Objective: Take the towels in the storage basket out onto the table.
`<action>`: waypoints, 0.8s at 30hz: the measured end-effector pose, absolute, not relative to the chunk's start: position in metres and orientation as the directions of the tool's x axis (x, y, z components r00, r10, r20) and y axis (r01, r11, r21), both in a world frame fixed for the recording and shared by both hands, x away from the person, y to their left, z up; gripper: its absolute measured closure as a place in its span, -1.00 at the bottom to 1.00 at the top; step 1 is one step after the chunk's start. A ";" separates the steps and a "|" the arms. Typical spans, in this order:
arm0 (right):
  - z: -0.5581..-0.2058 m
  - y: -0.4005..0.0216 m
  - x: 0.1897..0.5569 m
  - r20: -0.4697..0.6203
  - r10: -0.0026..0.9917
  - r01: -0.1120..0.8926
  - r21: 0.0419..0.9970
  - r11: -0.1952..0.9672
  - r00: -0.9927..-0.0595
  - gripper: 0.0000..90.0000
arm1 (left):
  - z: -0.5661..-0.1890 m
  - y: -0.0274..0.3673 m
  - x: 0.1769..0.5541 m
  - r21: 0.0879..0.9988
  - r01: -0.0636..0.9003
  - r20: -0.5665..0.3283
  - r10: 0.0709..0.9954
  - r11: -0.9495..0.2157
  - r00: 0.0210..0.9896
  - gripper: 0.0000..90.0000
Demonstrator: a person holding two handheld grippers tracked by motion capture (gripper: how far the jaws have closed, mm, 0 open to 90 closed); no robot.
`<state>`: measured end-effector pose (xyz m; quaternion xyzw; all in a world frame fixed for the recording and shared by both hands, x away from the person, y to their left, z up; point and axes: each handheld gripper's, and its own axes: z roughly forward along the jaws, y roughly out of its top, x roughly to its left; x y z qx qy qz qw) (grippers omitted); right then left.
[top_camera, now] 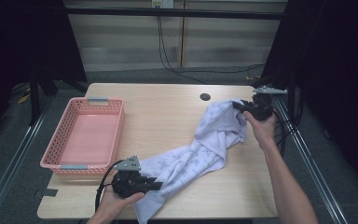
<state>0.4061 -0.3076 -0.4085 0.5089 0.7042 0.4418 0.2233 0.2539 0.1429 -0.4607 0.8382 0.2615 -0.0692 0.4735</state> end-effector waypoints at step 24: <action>-0.476 -0.223 0.279 0.221 0.690 0.581 0.738 0.344 -0.689 0.07 | -0.491 0.136 0.297 0.682 0.552 -0.320 0.483 -0.479 0.815 0.85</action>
